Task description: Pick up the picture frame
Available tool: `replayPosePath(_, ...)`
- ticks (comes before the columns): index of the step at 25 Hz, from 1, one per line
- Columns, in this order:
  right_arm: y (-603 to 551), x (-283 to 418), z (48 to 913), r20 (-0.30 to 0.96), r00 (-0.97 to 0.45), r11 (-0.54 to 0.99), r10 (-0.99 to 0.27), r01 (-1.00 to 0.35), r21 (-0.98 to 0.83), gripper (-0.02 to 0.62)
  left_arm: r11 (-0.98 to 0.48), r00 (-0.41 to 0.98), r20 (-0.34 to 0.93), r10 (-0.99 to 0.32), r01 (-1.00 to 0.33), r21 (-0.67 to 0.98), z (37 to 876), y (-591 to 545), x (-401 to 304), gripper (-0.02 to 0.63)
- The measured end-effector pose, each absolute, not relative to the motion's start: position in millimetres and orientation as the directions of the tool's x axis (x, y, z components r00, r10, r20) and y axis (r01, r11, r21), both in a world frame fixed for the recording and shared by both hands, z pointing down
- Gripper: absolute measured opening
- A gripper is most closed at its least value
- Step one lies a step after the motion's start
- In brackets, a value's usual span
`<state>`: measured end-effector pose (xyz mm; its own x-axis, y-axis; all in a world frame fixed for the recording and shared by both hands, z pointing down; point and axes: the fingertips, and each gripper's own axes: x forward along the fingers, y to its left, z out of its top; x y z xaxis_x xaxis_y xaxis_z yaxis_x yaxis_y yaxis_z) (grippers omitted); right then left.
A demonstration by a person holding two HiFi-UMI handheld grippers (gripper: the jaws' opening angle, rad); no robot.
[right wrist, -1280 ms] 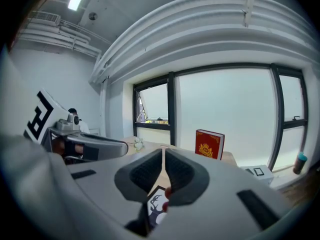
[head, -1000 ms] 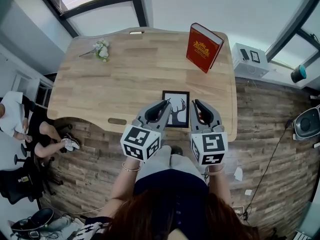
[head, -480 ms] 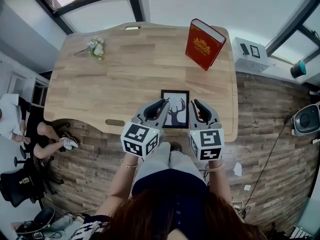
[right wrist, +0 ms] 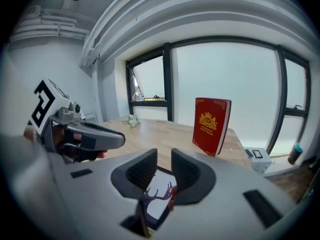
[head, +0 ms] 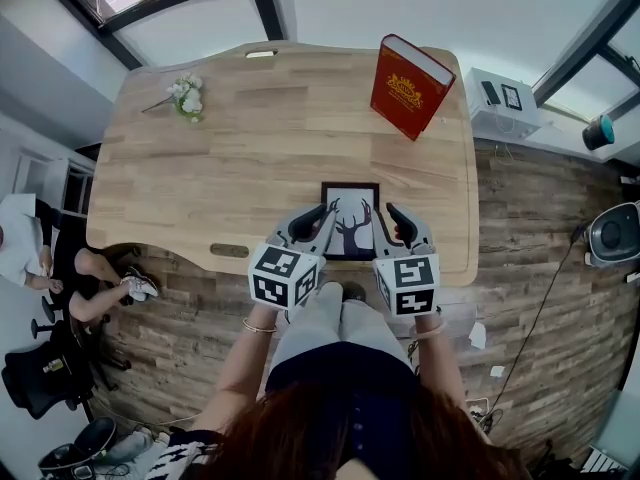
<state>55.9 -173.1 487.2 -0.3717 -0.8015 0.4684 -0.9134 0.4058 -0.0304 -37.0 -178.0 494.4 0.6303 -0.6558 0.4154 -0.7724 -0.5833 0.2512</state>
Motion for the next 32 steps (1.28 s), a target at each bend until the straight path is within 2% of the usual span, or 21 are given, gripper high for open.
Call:
replayPosePath(19,-186,59,565,0.593,-0.331,0.383,-0.734,-0.923,-0.041,0.101,-0.518,0.583,0.55,-0.598,-0.805,0.289,580,-193,-55,0.032)
replayPosePath(21,-186,59,572,0.605,-0.325,0.38,-0.727,-0.924,-0.04,0.101,-0.515,0.585,0.562,-0.585,-0.803,0.299,587,-193,-56,0.048)
replayPosePath(23,-185,59,580,0.621,-0.319,0.377,-0.716,-0.925,-0.041,0.101,-0.511,0.588,0.573,-0.572,-0.801,0.311,594,-193,-56,0.106)
replayPosePath(32,-184,62,611,0.673,-0.297,0.366,-0.677,-0.93,-0.041,0.112,-0.486,0.568,0.627,-0.533,-0.812,0.323,629,-190,-60,0.112)
